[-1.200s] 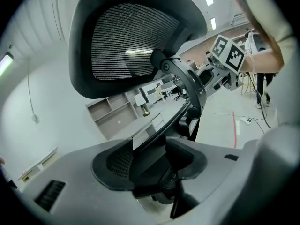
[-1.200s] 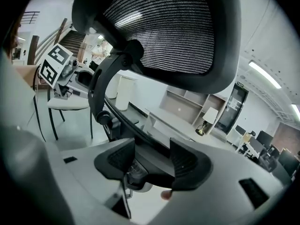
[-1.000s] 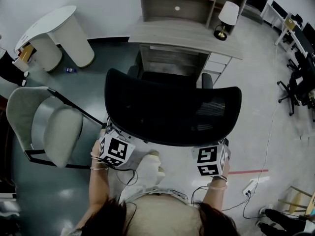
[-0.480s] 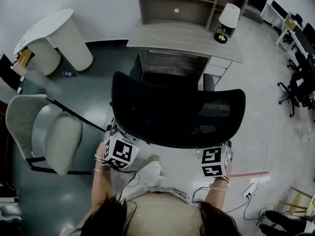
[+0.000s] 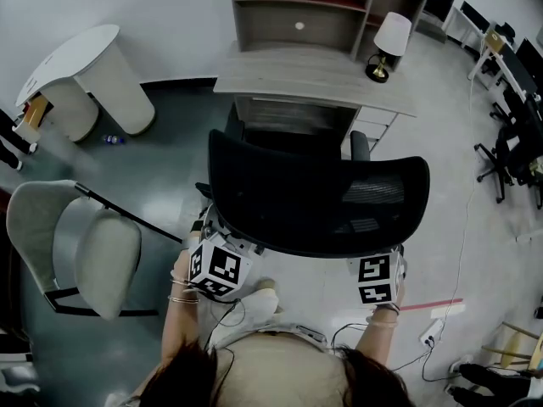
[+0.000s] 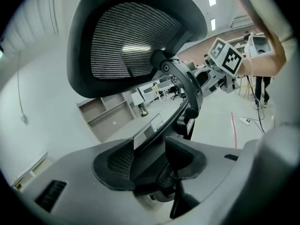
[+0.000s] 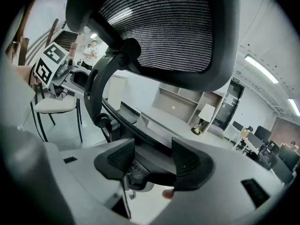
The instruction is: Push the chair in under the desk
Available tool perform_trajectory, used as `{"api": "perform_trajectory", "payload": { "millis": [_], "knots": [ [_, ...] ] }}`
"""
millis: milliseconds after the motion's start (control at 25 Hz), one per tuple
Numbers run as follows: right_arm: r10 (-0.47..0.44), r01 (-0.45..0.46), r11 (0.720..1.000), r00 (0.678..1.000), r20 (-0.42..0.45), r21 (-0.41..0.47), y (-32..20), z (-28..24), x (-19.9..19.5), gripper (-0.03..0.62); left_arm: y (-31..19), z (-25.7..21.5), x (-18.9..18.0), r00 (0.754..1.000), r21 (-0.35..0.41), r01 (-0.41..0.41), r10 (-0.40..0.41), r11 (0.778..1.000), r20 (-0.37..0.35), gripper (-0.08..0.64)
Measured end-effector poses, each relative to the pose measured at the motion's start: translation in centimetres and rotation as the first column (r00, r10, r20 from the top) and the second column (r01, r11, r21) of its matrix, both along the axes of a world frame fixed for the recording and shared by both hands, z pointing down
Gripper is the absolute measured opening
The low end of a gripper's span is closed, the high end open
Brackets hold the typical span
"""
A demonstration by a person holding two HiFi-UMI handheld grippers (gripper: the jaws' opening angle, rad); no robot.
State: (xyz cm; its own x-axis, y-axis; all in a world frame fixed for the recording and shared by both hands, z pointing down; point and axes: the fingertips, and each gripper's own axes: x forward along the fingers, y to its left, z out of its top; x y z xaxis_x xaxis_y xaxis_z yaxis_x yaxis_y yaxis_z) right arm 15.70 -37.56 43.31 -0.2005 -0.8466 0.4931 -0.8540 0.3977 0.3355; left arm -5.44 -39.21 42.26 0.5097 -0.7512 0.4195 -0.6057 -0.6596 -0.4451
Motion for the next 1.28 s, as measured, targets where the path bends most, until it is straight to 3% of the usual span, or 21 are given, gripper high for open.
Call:
{"api": "perform_trajectory", "payload": {
  "millis": [1000, 1280],
  "knots": [
    [0.037, -0.037, 0.999, 0.999, 0.007, -0.011, -6.1, -0.3, 1.2, 0.235, -6.5, 0.0, 1.3, 0.993, 0.035, -0.097, 0.094, 0.995, 0.077, 0.216],
    [0.024, -0.024, 1.000, 1.000, 0.012, -0.010, -7.3, -0.5, 1.7, 0.235, -7.6, -0.2, 1.8, 0.995, 0.035, -0.075, 0.072, 0.997, 0.075, 0.215]
  ]
}}
